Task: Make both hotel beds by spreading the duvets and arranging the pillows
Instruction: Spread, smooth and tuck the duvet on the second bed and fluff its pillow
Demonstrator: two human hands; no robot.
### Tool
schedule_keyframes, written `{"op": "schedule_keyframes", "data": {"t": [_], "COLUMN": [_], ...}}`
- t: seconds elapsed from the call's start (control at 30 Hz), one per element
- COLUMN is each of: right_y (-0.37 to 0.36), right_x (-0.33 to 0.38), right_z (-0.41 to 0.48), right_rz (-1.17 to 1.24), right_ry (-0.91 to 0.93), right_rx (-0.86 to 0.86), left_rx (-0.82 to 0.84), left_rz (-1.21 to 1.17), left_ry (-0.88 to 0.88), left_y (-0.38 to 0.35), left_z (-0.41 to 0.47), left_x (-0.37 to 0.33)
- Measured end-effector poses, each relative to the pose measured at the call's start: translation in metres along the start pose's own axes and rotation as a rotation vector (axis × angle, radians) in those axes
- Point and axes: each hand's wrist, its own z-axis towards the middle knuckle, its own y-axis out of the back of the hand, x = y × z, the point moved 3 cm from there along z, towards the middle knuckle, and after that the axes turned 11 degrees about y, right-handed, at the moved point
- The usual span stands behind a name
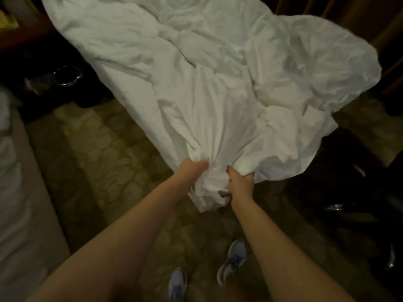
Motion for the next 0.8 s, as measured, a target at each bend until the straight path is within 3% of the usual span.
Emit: {"op": "schedule_keyframes", "data": {"t": [0.1, 0.2, 0.27, 0.53, 0.8], "right_y": [-0.011, 0.002, 0.019, 0.076, 0.195], "right_x": [-0.045, -0.086, -0.089, -0.013, 0.115], "right_z": [-0.046, -0.075, -0.083, -0.065, 0.063], "right_rz": [-0.265, -0.541, -0.661, -1.107, -1.225], "right_ry": [-0.001, -0.179, -0.157, 0.228, 0.447], "right_rx": [0.062, 0.083, 0.066, 0.118, 0.002], "left_rx": [0.060, 0.091, 0.118, 0.044, -0.069], "left_rz": [0.093, 0.396, 0.573, 1.060, 1.277], "left_ry": [0.000, 0.257, 0.314, -0.075, -0.428], "left_y": [0.040, 0.059, 0.058, -0.030, -0.233], "left_z": [-0.018, -0.009, 0.002, -0.009, -0.019], "left_x": [0.057, 0.130, 0.154, 0.084, -0.059]}}
